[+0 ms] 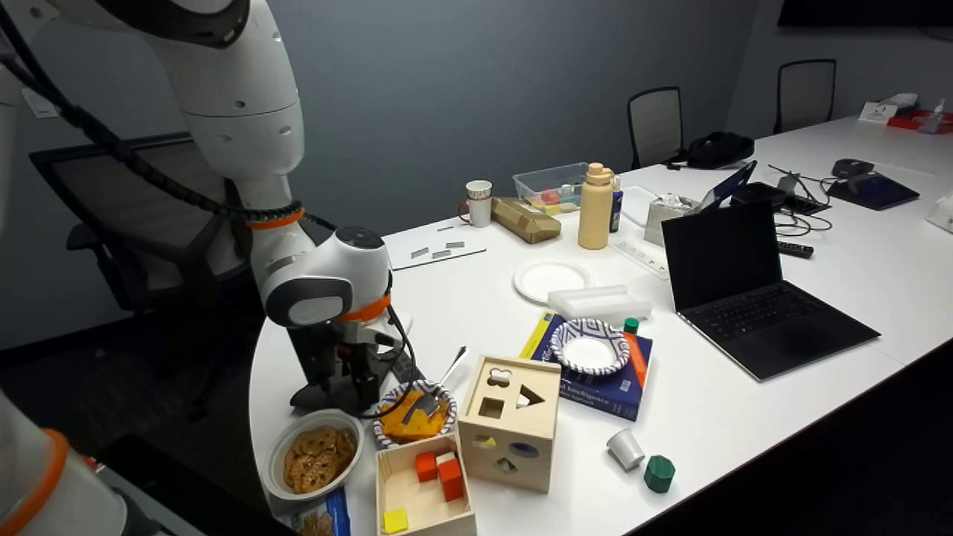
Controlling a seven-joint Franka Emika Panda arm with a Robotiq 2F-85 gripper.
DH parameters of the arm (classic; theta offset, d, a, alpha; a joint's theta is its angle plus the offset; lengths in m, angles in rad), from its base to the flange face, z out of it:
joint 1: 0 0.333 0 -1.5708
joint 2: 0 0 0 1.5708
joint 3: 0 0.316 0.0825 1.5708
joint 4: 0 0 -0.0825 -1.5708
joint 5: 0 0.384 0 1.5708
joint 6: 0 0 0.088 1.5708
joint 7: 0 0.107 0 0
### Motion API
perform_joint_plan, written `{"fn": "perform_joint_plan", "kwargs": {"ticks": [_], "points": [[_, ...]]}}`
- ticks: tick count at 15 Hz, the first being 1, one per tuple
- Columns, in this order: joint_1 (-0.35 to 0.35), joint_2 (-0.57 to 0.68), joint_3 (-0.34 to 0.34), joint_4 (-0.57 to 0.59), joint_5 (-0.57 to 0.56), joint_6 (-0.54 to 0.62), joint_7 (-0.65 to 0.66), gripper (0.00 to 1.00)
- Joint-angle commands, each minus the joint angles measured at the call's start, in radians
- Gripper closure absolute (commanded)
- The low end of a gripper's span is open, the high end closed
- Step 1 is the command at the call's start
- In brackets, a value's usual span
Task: Fold the towel on the table
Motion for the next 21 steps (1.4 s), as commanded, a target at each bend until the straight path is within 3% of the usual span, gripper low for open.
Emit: {"fn": "perform_joint_plan", "kwargs": {"ticks": [1, 6, 7, 8, 10, 18, 21], "points": [[-0.019, 0.047, 0.007, 0.033, 0.0, 0.004, -0.016, 0.0], [-0.022, 0.075, 0.004, 0.05, -0.001, 0.003, -0.017, 0.0], [-0.022, 0.077, 0.005, 0.052, -0.001, 0.003, -0.016, 0.06], [-0.023, 0.079, 0.004, 0.054, -0.001, 0.004, -0.016, 0.26], [-0.019, 0.073, 0.001, 0.05, 0.0, 0.008, -0.011, 0.31], [0.038, 0.028, -0.059, 0.022, -0.018, 0.0, 0.025, 0.95], [0.055, 0.014, -0.075, 0.02, -0.019, -0.006, 0.022, 1.0]]}}
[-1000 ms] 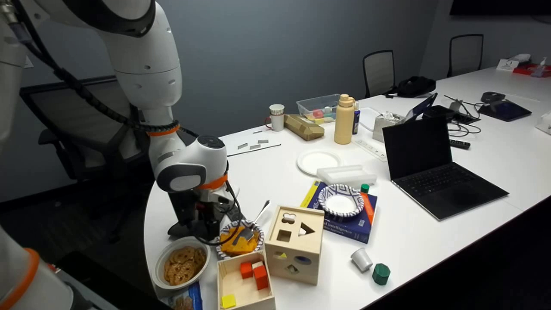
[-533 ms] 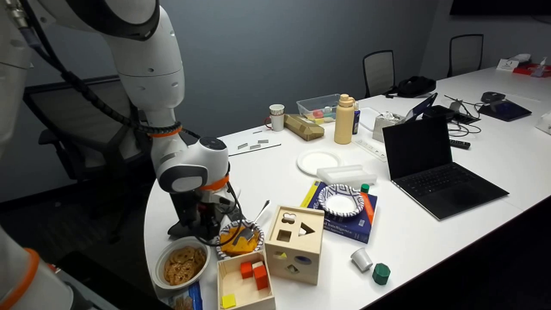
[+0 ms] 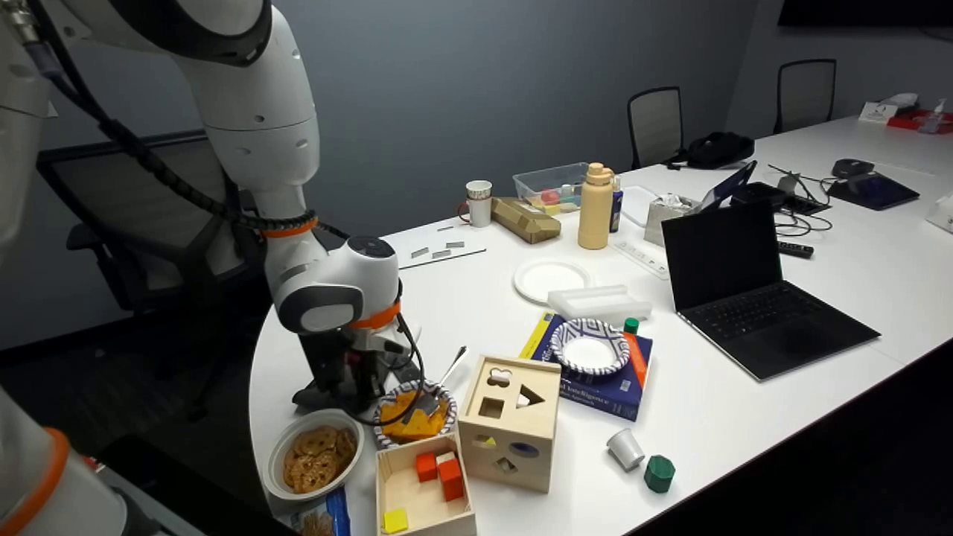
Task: Fold the towel on the table
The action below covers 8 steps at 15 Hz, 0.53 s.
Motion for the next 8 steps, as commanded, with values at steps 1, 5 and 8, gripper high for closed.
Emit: {"fn": "perform_joint_plan", "kwargs": {"ticks": [1, 5, 8], "points": [[0.059, -0.058, -0.043, -0.03, -0.02, -0.015, 0.034, 1.0], [0.184, -0.15, -0.132, -0.074, -0.158, -0.079, 0.221, 0.99], [0.388, -0.211, -0.305, -0.074, -0.286, -0.227, 0.442, 0.99]]}}
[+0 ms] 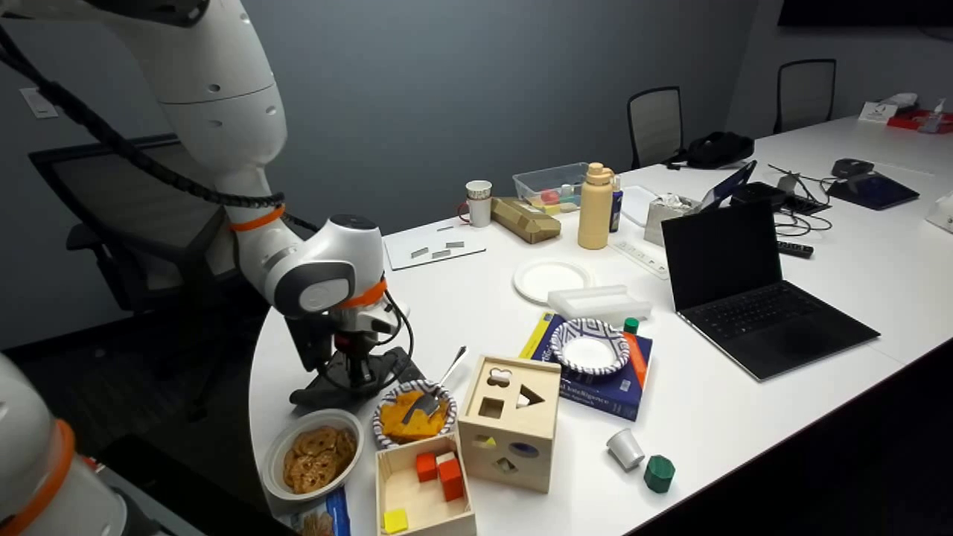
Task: Fold the towel on the table
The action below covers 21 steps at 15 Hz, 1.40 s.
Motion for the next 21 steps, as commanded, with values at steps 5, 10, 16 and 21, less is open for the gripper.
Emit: {"fn": "perform_joint_plan", "kwargs": {"ticks": [5, 10, 16, 21], "points": [[0.42, -0.151, -0.337, 0.066, -0.303, -0.486, 0.547, 0.99], [0.268, -0.092, -0.181, 0.243, -0.407, -0.697, 0.65, 0.99], [0.161, 0.058, -0.109, 0.402, -0.38, -0.722, 0.55, 0.99], [0.132, 0.143, -0.065, 0.471, -0.342, -0.761, 0.47, 0.99]]}}
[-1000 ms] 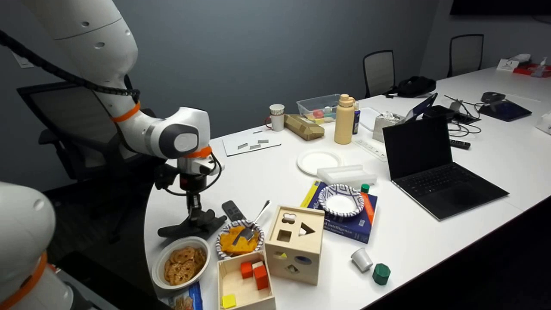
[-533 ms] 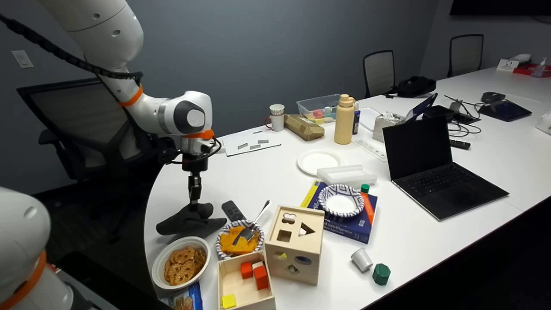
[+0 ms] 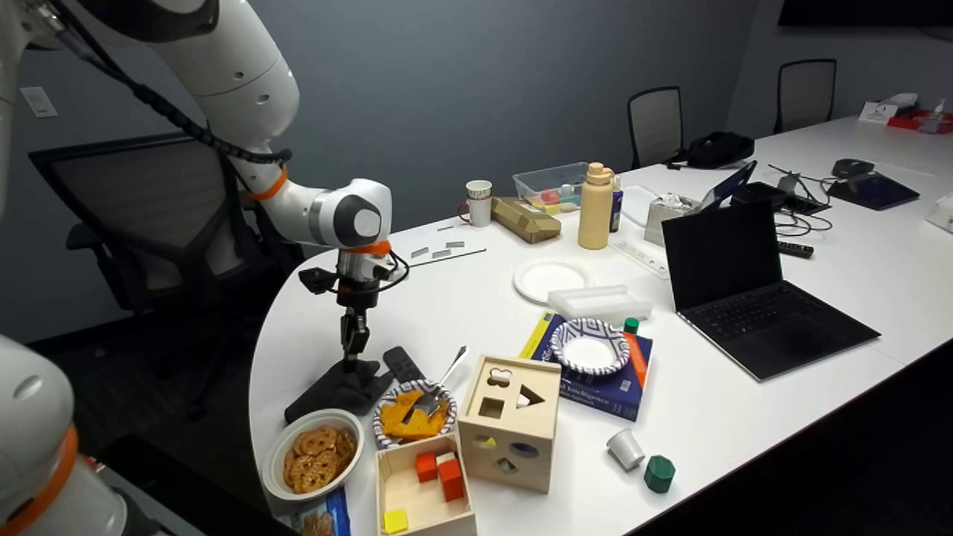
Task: Fold the towel on the table
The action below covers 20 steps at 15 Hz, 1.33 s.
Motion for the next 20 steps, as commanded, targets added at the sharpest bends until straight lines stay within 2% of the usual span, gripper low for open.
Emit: {"fn": "perform_joint_plan", "kwargs": {"ticks": [1, 11, 20], "points": [[-0.021, 0.058, 0.035, 0.068, 0.037, -0.063, -0.057, 0.99], [-0.023, 0.171, 0.054, 0.215, 0.065, -0.116, -0.159, 0.99], [-0.036, 0.265, 0.073, 0.348, 0.094, -0.185, -0.34, 0.99]]}}
